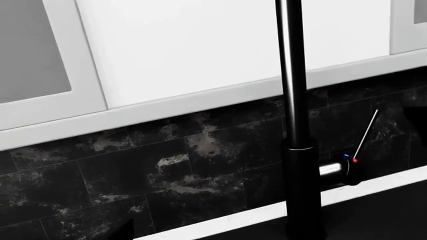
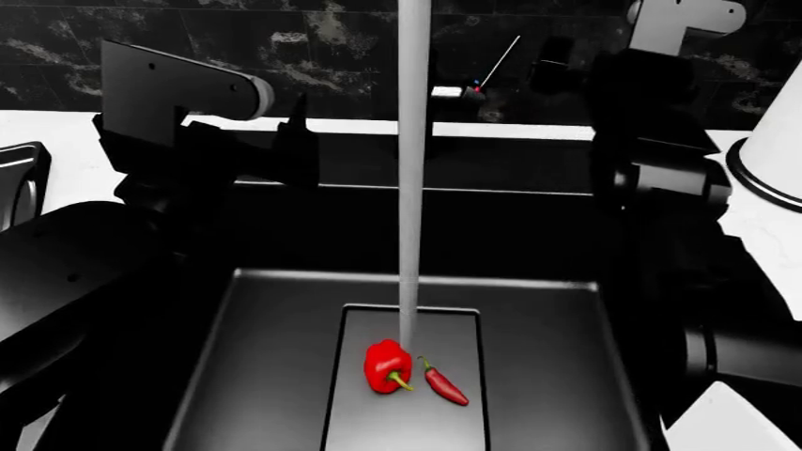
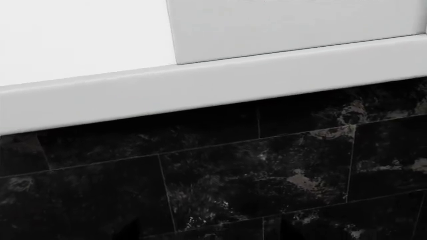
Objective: Pick up the fruits and vegetables and place them in the sink. Turn on the sink faucet to wash them. Then turn the sink off and put them in the tray.
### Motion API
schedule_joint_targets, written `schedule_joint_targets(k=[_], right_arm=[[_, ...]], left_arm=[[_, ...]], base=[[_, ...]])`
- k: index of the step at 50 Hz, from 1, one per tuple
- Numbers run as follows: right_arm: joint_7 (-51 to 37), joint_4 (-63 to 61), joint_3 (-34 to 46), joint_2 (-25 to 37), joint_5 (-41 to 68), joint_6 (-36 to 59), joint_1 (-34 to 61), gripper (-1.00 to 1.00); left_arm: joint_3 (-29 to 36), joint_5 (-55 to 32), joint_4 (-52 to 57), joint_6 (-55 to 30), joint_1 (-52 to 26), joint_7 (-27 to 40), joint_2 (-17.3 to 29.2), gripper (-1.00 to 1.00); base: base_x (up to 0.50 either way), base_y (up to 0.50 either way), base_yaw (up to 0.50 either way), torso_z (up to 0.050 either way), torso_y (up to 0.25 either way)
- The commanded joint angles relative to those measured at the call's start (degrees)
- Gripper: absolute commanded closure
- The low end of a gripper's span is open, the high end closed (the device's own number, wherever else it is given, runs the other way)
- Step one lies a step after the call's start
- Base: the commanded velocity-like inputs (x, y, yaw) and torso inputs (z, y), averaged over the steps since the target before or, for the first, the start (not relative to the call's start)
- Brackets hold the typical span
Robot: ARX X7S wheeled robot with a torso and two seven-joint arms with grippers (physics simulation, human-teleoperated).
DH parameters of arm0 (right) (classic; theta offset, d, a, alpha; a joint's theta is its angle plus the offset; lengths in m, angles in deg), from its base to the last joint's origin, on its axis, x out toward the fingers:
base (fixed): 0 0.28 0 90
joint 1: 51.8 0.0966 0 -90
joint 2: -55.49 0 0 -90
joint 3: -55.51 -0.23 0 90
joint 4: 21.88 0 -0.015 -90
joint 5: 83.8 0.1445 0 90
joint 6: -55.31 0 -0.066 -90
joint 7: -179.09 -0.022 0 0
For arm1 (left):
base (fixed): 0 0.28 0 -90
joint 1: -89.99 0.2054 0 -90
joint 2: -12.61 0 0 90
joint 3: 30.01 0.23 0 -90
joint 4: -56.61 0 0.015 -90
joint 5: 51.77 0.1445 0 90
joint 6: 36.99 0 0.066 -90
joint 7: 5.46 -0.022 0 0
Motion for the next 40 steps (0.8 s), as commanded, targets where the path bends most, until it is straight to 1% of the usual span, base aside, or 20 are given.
schedule_joint_targets(k=[1,13,29,40], right_arm=[[-0.9,0.0,-0.1,-0.6,0.1,0.9,-0.5,-1.0],[-1.1,0.1,-1.5,-1.2,0.6,1.7,-1.5,-1.0],[-1.6,0.1,-0.9,-3.5,-0.2,3.3,-0.5,-1.0],[-2.7,0.1,-0.8,-3.6,-0.3,3.7,-0.2,-1.0]], left_arm=[[-0.2,-0.1,-0.1,0.3,0.1,0.0,0.0,-1.0],[0.0,0.2,-0.4,0.8,0.5,0.0,-0.2,-1.0],[-0.2,0.0,-0.2,0.7,0.4,0.0,0.3,-1.0],[-0.5,-0.3,0.1,0.8,0.6,0.1,0.7,-1.0]], base=[[0.0,0.0,0.0,0.0,0.0],[0.0,0.0,0.0,0.0,0.0],[0.0,0.0,0.0,0.0,0.0],[0.0,0.0,0.0,0.0,0.0]])
